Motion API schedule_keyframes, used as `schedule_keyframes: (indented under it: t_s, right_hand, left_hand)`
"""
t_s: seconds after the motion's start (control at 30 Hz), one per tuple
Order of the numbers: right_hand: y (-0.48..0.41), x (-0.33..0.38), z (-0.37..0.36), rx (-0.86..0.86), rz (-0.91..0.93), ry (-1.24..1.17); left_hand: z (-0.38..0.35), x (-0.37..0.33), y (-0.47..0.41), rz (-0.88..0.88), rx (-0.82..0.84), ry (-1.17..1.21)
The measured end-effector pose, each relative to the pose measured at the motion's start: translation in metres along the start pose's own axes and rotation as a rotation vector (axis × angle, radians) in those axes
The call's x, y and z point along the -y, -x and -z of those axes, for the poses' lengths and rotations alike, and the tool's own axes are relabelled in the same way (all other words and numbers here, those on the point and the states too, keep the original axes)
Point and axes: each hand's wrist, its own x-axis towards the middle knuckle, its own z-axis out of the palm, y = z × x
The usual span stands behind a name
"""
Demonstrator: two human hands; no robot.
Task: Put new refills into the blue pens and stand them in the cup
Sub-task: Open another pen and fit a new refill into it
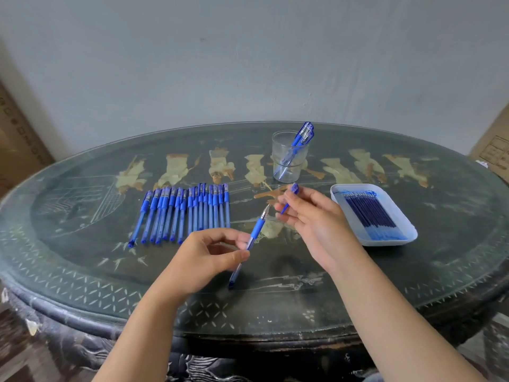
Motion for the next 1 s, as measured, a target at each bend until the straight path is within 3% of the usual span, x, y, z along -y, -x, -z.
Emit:
schedule_keyframes:
  t_s: [0.5,1.0]
  right_hand:
    - [0.008,-0.007,-0.010,0.061,-0.063,0.212]
    - [0.005,-0.012,-0.010,-0.030,0.001,0.307]
  left_hand:
    - [-0.003,0.004,-0.003,-0.027,0.021,-0.033]
    - [-0.017,0.004,-0.005,-0.061,-0.120,-0.027]
